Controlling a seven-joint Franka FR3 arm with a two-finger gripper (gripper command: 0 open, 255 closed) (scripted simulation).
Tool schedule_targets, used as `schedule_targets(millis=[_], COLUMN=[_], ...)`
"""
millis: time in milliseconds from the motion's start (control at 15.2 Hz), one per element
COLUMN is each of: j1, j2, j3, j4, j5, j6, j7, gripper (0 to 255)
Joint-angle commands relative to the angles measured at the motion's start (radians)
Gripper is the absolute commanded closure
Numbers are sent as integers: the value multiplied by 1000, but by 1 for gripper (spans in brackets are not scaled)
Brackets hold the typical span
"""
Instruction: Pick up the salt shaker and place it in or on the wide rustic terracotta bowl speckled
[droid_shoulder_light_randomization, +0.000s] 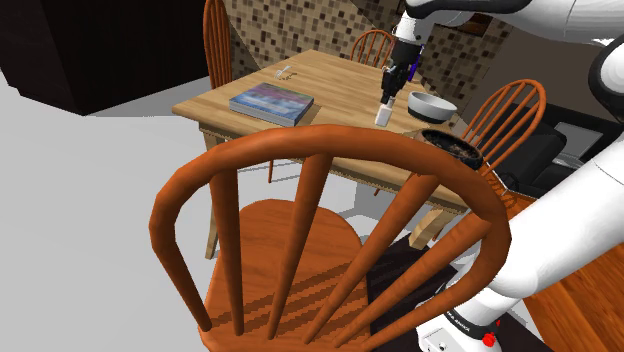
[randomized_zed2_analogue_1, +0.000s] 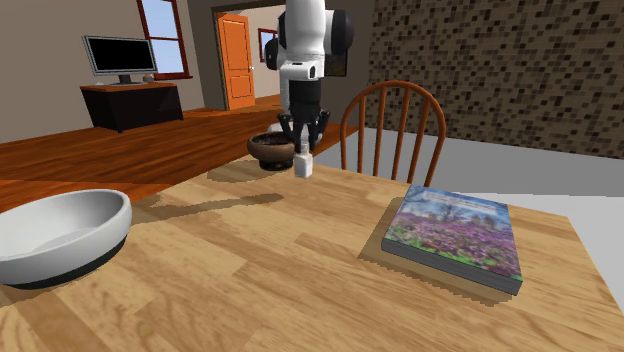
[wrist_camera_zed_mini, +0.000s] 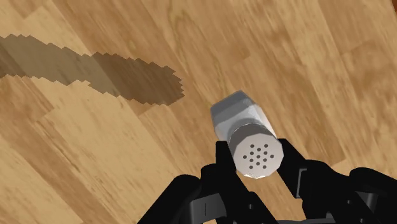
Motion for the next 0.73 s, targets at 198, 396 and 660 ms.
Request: schedule_targets(millis=[198,396,660], j1=[0,0,0], j2=[14,25,44], j3=[0,0,-1], j4=[84,138,215], j5=[2,3,6], j6=[-71,-114,-172], j7=[-2,-4,-7], gripper=[255,255,255])
